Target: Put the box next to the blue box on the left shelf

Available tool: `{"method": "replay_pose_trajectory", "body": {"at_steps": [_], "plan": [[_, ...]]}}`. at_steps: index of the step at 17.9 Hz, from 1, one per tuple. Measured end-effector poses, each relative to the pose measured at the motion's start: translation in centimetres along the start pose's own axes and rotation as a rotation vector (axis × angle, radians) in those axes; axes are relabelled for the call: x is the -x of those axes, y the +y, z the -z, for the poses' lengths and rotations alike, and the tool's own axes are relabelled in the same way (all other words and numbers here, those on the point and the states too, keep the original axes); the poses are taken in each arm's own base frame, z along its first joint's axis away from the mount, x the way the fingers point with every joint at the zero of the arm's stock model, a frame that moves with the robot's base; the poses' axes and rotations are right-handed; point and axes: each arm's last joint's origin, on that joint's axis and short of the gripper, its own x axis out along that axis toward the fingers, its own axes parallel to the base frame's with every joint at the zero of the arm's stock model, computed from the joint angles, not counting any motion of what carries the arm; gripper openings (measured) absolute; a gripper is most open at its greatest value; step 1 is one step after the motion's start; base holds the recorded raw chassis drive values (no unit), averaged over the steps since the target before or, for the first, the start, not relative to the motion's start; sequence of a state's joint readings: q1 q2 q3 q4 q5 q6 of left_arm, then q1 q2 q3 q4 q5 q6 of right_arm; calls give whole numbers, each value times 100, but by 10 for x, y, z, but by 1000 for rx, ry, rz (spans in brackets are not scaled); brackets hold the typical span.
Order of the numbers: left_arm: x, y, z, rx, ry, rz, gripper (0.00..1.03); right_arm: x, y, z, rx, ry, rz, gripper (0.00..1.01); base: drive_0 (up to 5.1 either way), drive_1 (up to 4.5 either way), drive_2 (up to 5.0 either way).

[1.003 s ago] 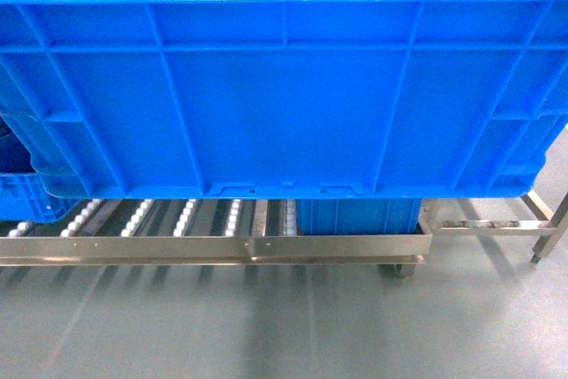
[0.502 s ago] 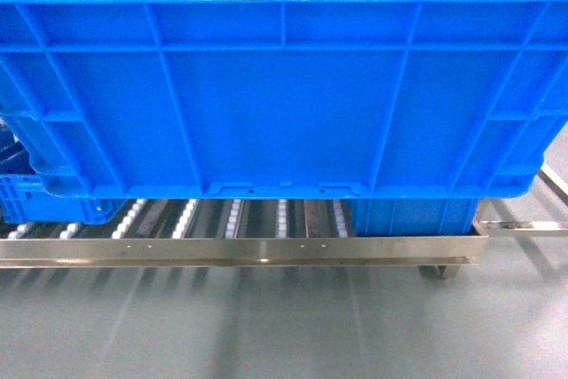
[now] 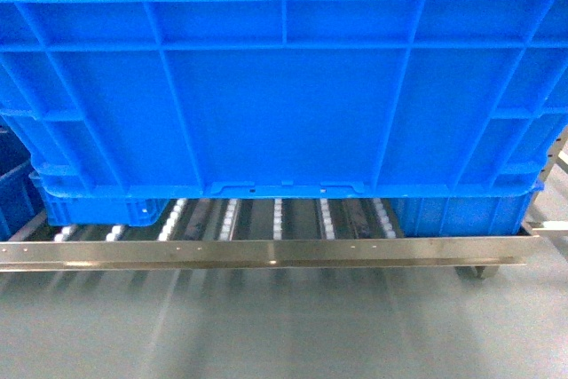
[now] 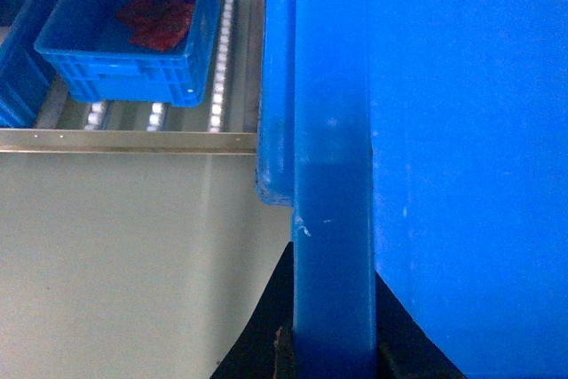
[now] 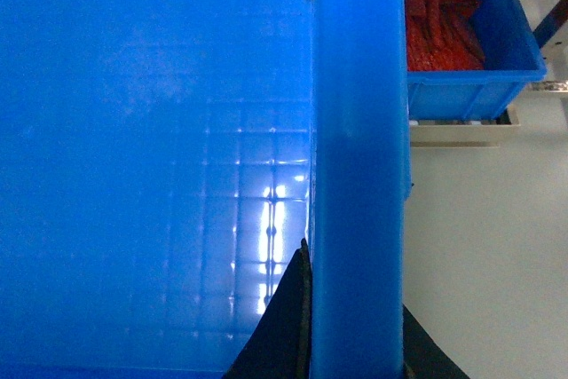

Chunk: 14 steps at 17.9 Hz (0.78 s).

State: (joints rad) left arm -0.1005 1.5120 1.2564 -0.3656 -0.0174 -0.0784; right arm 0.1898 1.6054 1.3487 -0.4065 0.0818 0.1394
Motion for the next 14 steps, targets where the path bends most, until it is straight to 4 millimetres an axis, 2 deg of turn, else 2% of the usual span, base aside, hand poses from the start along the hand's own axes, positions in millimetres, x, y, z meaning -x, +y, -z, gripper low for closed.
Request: {"method": "replay_pose_trajectory", "body": {"at_steps": [4, 14], "plan": [[0, 4, 0, 2, 5, -11, 6, -1, 5, 1, 5, 3, -10, 8, 0, 0, 0], [1, 2, 0, -2, 2, -5, 6, -2, 2, 1, -2, 7, -3, 8, -6, -6, -6]]}}
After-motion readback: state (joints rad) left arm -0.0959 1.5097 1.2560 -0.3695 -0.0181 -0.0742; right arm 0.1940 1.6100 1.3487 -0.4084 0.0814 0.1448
